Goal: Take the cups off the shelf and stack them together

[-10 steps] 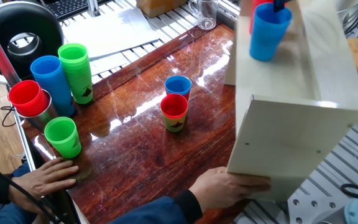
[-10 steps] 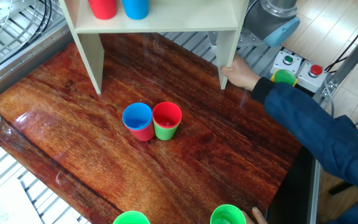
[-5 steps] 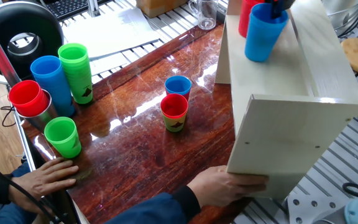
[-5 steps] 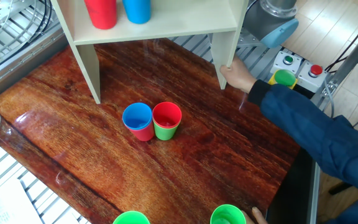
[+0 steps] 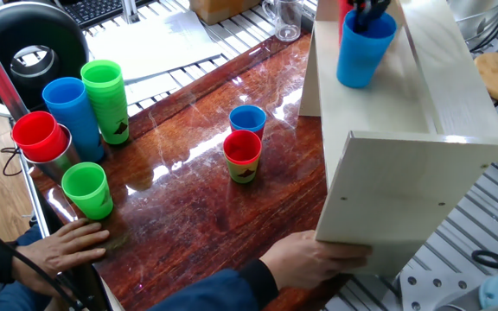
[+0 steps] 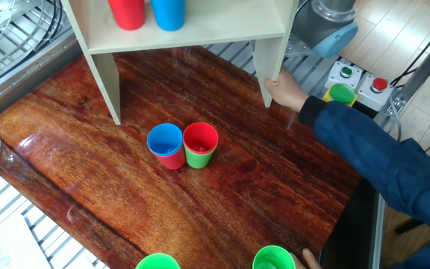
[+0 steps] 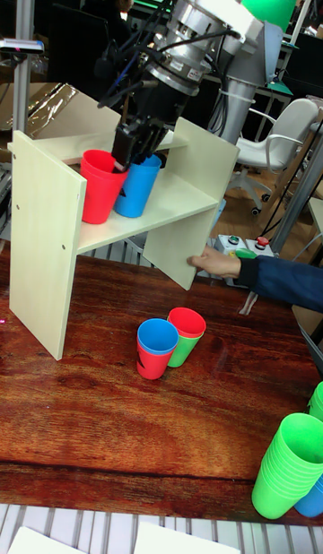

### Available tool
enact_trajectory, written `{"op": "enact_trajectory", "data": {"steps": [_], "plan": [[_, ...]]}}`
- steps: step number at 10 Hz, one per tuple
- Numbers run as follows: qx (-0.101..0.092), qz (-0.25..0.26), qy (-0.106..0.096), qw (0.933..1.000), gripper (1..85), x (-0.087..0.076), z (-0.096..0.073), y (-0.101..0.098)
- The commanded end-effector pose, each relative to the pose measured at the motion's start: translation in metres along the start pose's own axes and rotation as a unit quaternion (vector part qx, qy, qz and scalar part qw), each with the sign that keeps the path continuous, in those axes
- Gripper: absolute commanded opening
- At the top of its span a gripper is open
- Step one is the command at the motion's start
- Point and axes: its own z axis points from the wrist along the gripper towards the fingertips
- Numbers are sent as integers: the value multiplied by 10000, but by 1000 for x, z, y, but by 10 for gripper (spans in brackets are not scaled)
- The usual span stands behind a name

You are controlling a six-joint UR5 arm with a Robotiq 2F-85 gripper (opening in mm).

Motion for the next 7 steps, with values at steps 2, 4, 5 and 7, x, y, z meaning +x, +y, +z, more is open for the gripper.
{"op": "enact_trajectory", "data": {"steps": [2, 4, 5, 7], "plan": [[-262, 322, -70, 9991, 13, -5, -8, 15], [-376, 408, 278, 9981, 13, -6, -42, 30], [-471, 512, 224, 9973, 13, -22, -51, 36], [-546, 797, 41, 9953, 13, -64, -67, 43]]}}
